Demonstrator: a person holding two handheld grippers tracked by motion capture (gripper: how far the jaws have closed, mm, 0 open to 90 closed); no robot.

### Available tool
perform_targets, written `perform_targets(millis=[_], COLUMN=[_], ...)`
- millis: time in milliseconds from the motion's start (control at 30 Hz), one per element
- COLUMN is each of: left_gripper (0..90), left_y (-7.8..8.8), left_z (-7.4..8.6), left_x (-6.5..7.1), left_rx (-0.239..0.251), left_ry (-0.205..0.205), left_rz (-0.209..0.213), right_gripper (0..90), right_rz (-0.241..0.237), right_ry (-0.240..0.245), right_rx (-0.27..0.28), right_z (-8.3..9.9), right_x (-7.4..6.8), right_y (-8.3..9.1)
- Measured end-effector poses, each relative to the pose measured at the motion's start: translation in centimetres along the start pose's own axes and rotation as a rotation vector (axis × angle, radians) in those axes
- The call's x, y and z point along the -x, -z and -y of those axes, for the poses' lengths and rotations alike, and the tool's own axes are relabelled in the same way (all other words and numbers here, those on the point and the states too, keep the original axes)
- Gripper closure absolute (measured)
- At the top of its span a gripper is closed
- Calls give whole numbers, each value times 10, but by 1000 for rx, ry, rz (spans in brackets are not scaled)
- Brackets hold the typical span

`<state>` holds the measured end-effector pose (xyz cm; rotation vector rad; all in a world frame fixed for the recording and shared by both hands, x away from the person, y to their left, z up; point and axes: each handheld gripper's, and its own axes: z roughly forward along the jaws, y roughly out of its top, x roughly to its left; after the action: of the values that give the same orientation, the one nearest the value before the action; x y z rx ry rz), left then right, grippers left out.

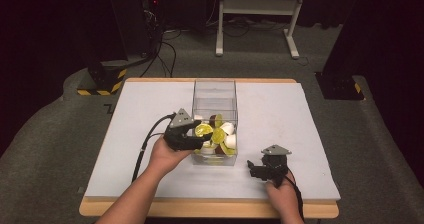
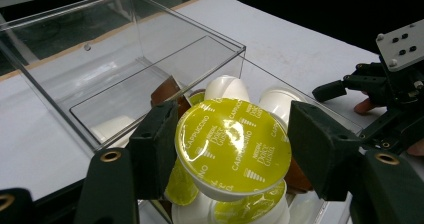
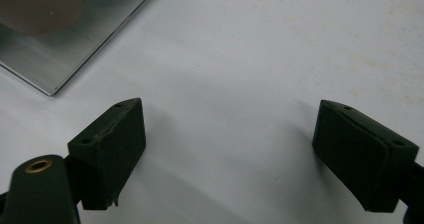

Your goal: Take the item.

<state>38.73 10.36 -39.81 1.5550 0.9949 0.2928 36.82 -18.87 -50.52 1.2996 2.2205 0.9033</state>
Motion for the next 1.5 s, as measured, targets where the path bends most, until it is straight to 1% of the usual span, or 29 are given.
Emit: perform_targets(millis=[100, 133, 367, 400, 433, 467, 567, 767, 800, 867, 933, 967, 1100, 1167, 1200, 1300, 1333, 1400, 1500], left_gripper=[384, 384, 385, 385, 385, 385, 385, 385, 385, 385, 385, 385, 385, 385, 385, 385, 385, 385, 385], left_y=[2, 3, 8, 10, 10, 11, 13, 18, 20, 22, 23, 23, 28, 30, 31, 33, 34, 37, 40], left_z=[-1, -2, -3, -4, -4, -5, -5, -7, -7, -7, -7, -7, -7, -7, -7, -7, -7, -6, -5], left_x=[-1, -3, -6, -6, -6, -7, -9, -14, -16, -17, -18, -19, -23, -24, -26, -28, -29, -33, -36], left_rx=[2, 7, 11, 6, 12, 11, 16, 21, 21, 28, 28, 31, 31, 36, 29, 30, 24, 35, 30], left_ry=[2, 10, 8, 0, 8, 1, 3, 2, -2, 6, 2, 8, 9, 14, 4, 6, -4, 11, 10], left_rz=[-3, -9, -20, -22, -24, -26, -30, -41, -49, -50, -52, -55, -61, -72, -72, -79, -82, -93, -97], right_gripper=[137, 137, 137, 137, 137, 137, 137, 137, 137, 137, 137, 137, 137, 136, 136, 136, 136, 136, 136], right_rz=[0, 0, 1, 2, 1, 0, 1, 1, 1, 0, 0, 0, -1, -1, -1, -1, -1, -2, -2], right_ry=[0, -1, 2, 2, 1, 1, 1, 1, -1, -1, -2, -2, -2, -2, -2, -2, -1, -2, -2], right_rx=[0, 0, 2, 2, 1, 1, 1, 1, 0, 0, 0, -1, 0, -1, -1, 0, 0, 0, 0], right_z=[0, 0, 0, 0, 0, 0, 0, 0, 0, 0, 0, 0, 0, 0, 0, 0, 0, 0, 0], right_x=[0, 0, 0, 0, 0, 0, 0, 0, 0, 0, 0, 0, 0, 0, 0, 0, 0, 0, 0], right_y=[0, 0, 0, 0, 0, 0, 0, 0, 0, 0, 0, 0, 0, 0, 0, 0, 0, 0, 0])
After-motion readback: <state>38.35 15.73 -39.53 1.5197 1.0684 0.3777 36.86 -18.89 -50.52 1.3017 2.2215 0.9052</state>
